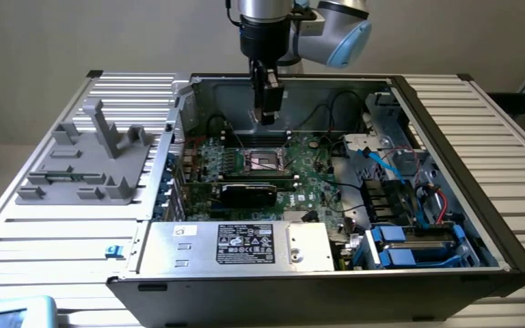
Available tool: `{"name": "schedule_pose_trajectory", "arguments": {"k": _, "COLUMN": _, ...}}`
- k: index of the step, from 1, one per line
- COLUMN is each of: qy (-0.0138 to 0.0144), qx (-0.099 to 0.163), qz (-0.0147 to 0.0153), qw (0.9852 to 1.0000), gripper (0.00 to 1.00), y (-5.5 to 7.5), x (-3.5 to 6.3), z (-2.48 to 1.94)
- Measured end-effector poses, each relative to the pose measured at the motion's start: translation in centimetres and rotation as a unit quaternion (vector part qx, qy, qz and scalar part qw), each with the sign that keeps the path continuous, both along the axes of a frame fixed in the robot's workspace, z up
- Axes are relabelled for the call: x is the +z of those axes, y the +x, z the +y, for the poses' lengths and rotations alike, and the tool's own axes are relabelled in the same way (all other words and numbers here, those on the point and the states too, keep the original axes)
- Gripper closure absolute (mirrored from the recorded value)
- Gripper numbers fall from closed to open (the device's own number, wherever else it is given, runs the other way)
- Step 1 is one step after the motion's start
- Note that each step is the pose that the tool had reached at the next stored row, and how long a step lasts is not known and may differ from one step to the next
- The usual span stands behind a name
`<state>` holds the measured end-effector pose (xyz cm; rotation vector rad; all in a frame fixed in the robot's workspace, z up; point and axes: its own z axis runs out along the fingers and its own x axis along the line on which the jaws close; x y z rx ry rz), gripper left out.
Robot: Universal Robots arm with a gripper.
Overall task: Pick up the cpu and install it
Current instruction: 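Place the cpu into insertion slot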
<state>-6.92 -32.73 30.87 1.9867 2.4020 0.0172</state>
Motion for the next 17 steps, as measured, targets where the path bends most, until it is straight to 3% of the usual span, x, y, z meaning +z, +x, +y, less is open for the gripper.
{"name": "schedule_pose_trajectory", "arguments": {"k": 3, "qy": -0.0002, "qx": -0.003, "qz": 0.0000, "qw": 1.0000, "gripper": 0.44, "y": 0.00, "x": -0.02, "z": 0.00}}
{"name": "schedule_pose_trajectory", "arguments": {"k": 9, "qy": -0.0026, "qx": -0.034, "qz": 0.0000, "qw": 0.9994, "gripper": 0.44, "y": -0.01, "x": -0.16, "z": -0.02}}
{"name": "schedule_pose_trajectory", "arguments": {"k": 17, "qy": -0.0038, "qx": -0.044, "qz": 0.0001, "qw": 0.9990, "gripper": 0.44, "y": 0.00, "x": -0.75, "z": -0.31}}
